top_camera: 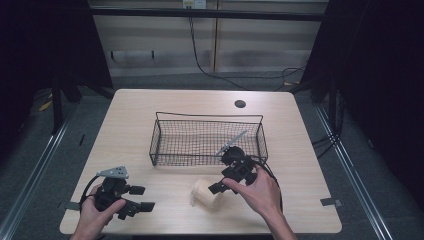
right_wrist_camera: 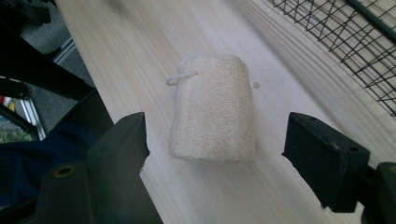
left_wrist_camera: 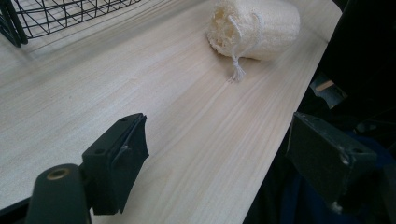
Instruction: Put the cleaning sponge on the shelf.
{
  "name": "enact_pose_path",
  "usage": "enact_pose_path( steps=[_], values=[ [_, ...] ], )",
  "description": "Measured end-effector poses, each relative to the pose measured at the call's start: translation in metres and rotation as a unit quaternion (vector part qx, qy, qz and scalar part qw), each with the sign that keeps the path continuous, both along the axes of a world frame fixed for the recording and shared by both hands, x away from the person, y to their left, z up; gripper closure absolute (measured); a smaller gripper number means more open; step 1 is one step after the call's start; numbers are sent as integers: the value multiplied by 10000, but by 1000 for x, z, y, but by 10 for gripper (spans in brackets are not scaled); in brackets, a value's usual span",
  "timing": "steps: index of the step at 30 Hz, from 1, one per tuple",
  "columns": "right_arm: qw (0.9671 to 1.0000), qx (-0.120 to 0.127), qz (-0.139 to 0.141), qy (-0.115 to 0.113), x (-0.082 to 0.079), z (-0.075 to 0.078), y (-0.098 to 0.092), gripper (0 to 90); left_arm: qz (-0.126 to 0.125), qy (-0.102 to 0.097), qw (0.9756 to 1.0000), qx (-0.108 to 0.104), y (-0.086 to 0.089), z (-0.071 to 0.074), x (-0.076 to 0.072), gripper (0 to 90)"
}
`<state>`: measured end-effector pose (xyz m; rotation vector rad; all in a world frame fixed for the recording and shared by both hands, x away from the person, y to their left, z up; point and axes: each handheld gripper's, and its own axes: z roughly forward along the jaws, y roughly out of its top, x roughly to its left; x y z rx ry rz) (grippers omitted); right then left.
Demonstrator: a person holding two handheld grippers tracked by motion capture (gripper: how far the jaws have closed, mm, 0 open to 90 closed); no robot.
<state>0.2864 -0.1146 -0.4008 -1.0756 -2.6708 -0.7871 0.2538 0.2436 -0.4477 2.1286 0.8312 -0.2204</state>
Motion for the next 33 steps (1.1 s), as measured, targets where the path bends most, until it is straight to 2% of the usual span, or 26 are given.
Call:
enact_pose_path(
  steps=[3, 5, 6, 8, 11, 14, 17, 21, 23, 27, 28, 33],
  values=[
    [9999, -90, 26, 48, 2, 0, 4, 204, 5, -2, 10000, -10, 0, 0, 0, 197],
    [9993, -311, 66, 170, 7, -2, 9, 200, -18, -5, 10000, -10, 0, 1, 0, 197],
    [9993, -311, 66, 170, 7, -2, 9, 200, -7, -10, 10000, -13, 0, 1, 0, 197],
    [9983, -448, 90, 359, 12, -4, 12, 201, -11, -7, 10000, -11, 0, 1, 0, 197],
    [9975, -526, 104, 456, 15, -7, 15, 211, -1, -13, 10000, -14, 0, 1, 0, 197],
    [9956, -658, 299, 599, 20, -14, 23, 225, -15, -8, 10000, -14, 0, 1, 0, 197],
    [9946, -731, 325, 657, 21, -16, 26, 229, -9, -12, 10000, -13, 0, 1, 0, 197],
    [9911, -932, 438, 845, 26, -24, 32, 230, -21, -3, 10000, -15, 0, 1, 0, 197],
    [9910, -931, 422, 868, 27, -26, 34, 230, -20, -4, 10000, -17, 0, 1, 0, 197],
    [9890, -1012, 487, 958, 30, -32, 38, 233, -21, -4, 10000, -11, 0, 1, 0, 197],
    [9875, -1056, 521, 1046, 30, -35, 40, 234, -15, -11, 10000, -19, 0, 1, 0, 197],
    [9857, -1123, 579, 1118, 31, -39, 44, 229, -12, -11, 10000, -20, 0, 1, 0, 197]
  ],
)
